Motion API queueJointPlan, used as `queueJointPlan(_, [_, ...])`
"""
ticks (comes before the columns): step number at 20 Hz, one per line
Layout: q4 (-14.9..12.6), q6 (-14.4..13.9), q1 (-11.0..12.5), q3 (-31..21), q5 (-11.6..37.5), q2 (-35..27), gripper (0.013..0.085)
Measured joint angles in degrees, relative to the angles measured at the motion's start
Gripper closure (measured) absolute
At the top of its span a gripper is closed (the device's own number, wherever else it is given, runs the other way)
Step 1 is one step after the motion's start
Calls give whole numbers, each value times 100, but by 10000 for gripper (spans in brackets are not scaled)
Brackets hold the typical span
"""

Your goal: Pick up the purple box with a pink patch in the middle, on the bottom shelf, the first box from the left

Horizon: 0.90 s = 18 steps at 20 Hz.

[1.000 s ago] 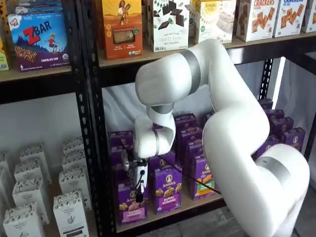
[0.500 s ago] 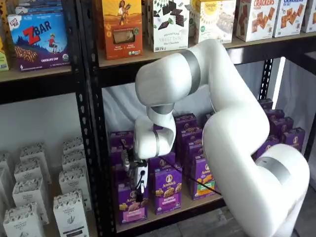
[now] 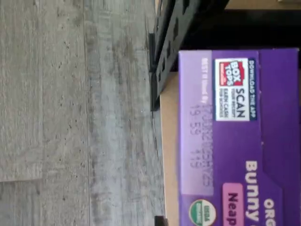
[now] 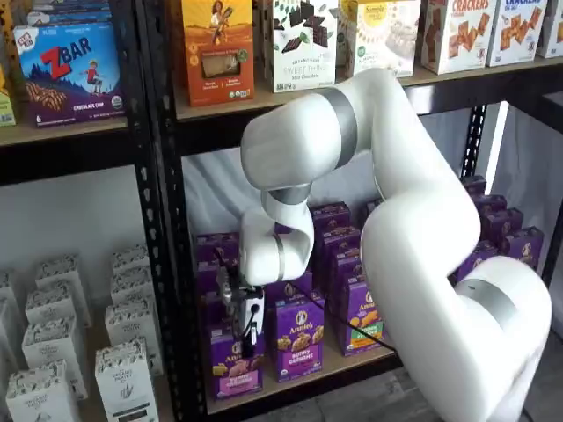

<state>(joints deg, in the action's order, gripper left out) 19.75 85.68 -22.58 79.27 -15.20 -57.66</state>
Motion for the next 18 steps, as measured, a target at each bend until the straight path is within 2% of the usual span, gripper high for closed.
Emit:
queueJointPlan(2, [56,45,-8,-4,32,-6,490])
queueJointPlan(5, [19,12,-5,3,9,-5,610])
queueJointPlan(9, [-73,-72,-3,-15,16,3,610])
queueJointPlan(18, [-99,-92,-4,-139,51,89,610])
